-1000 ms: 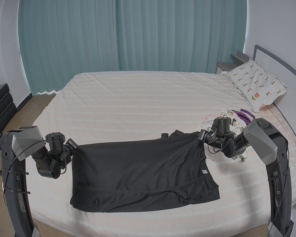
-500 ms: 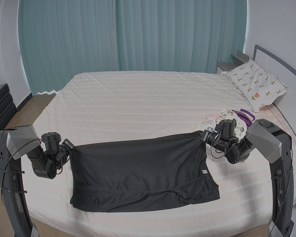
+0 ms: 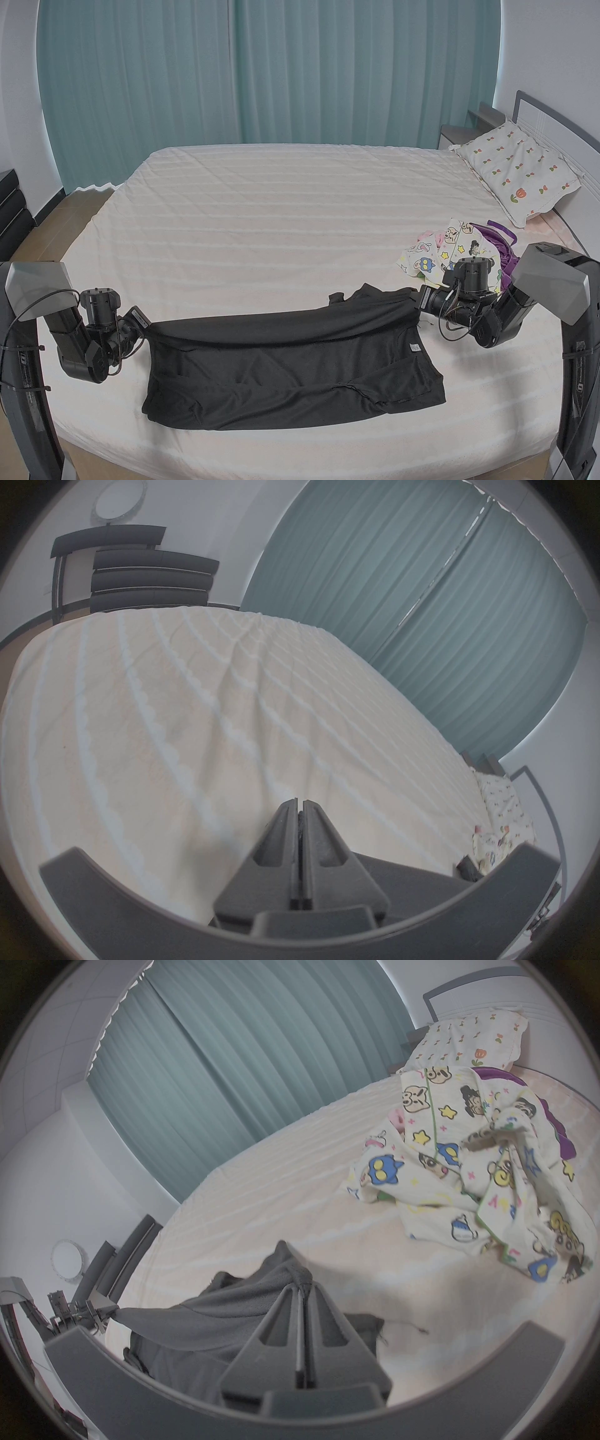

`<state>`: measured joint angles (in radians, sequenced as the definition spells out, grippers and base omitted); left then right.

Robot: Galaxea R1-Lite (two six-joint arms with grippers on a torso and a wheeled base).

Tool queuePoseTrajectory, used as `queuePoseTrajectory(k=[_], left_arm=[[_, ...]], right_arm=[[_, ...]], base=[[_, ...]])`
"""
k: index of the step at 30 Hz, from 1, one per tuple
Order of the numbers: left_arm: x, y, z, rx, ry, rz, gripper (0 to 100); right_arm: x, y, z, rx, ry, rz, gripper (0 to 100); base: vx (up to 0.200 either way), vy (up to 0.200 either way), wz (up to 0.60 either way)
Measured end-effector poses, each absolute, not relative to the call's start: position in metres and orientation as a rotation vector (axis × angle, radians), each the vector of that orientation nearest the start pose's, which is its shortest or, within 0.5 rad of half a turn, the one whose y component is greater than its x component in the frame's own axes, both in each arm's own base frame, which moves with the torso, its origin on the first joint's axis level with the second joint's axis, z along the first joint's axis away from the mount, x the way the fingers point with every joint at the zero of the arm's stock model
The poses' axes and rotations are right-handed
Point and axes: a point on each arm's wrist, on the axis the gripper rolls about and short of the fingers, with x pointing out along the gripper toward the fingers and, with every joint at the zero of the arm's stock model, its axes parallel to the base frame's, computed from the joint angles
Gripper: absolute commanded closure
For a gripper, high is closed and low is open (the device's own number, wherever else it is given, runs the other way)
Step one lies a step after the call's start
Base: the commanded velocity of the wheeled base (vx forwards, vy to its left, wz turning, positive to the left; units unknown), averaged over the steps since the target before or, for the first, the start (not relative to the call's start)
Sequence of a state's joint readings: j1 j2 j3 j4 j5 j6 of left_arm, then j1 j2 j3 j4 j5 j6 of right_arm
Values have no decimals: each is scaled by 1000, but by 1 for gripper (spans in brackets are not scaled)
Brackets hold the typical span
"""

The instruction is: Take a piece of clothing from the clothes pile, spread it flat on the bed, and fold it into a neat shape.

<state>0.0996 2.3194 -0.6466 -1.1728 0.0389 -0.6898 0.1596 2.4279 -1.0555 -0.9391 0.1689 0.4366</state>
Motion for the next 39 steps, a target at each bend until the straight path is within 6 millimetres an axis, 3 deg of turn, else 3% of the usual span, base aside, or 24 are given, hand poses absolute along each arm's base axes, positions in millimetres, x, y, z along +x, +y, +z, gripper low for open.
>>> queuePoseTrajectory(k=[15, 16, 23, 29, 39], left_arm=[[293, 24, -46, -571, 631, 287, 100], [291, 23, -48, -568, 645, 286, 0], [281, 17, -56, -565, 692, 284, 0], [276, 21, -52, -609, 652, 303, 0], [277, 29, -23, -875, 532, 317, 0]], right_arm=[[366, 67, -35, 305, 647, 238, 100], [364, 67, -37, 304, 656, 237, 0], [354, 68, -43, 305, 685, 235, 0], [352, 64, -30, 348, 639, 227, 0], [362, 77, -9, 407, 612, 276, 0]], base=[[0, 0, 0], [0, 0, 0], [0, 0, 0], [0, 0, 0], [0, 0, 0]])
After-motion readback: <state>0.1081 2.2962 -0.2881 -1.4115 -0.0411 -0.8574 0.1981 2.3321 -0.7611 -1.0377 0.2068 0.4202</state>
